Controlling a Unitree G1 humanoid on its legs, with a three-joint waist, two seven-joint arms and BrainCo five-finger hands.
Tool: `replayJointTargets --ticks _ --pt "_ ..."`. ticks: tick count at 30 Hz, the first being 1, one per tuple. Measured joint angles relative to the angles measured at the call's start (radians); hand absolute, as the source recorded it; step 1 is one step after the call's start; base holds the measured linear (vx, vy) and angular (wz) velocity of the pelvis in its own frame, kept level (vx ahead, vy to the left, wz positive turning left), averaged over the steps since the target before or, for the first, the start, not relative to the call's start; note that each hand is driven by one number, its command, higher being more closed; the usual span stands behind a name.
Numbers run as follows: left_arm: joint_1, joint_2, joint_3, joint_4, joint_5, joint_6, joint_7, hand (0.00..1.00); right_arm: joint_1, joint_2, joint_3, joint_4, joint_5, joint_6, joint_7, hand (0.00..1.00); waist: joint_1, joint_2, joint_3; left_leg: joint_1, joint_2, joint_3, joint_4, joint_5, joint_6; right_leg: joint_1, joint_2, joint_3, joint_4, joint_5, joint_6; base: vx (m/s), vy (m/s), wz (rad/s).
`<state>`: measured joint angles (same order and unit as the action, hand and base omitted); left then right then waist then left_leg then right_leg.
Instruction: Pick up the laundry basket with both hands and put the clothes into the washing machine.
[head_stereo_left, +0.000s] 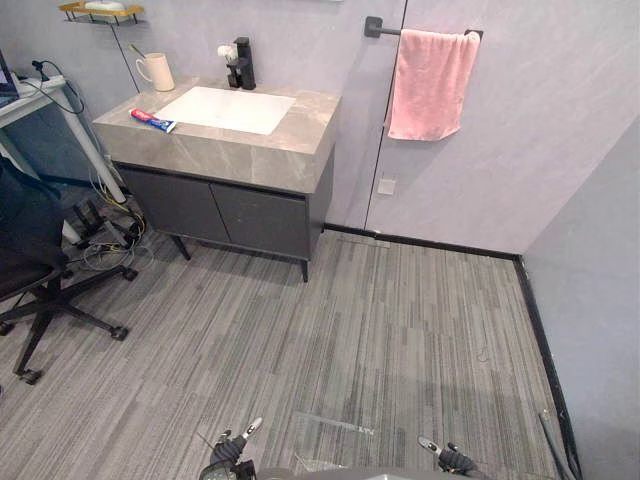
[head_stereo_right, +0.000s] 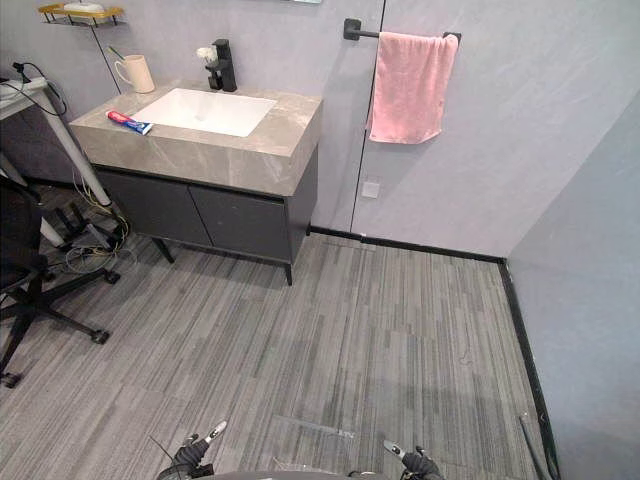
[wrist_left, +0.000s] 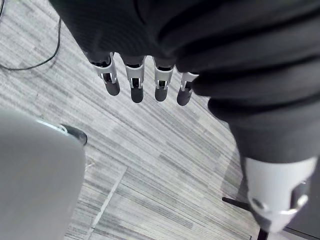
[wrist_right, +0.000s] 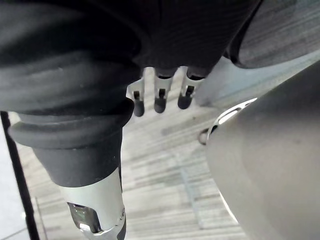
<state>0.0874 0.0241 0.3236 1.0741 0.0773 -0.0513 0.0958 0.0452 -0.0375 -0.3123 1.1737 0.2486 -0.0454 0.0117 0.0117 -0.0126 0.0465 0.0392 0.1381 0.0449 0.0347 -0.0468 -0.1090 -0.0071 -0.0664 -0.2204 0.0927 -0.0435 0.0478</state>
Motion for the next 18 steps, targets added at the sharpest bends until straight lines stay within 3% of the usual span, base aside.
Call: replayJointTargets --ticks 5,14,18 --pt "-0.004 0.025 -0.04 0.024 0.027 -0.001 -0.002 0.0 0.011 0.006 0.01 0.0 0.028 0.001 -0.012 0.0 -0.021 -0.009 -0.014 0.01 -0.036 -0.002 -0.079 0.042 0.018 0.007 -0.018 -0.009 -0.075 0.055 0.016 0.01 0.072 0.07" --pt "-0.008 0.05 -0.084 0.035 0.046 -0.002 -0.002 0.0 0.011 0.006 0.039 0.001 0.015 0.004 -0.013 0.0 -0.029 -0.016 -0.022 0.045 -0.059 0.004 -0.105 0.043 0.019 0.038 -0.037 -0.013 -0.101 0.065 0.029 0.02 0.034 0.0" --pt "-0.005 0.048 -0.089 0.037 -0.019 -0.002 -0.005 0.0 0.008 0.006 0.039 0.01 0.015 0.004 -0.012 0.0 -0.03 -0.016 -0.022 0.052 -0.058 0.011 -0.105 0.043 0.019 0.041 -0.036 -0.009 -0.102 0.067 0.03 -0.03 0.002 -0.04"
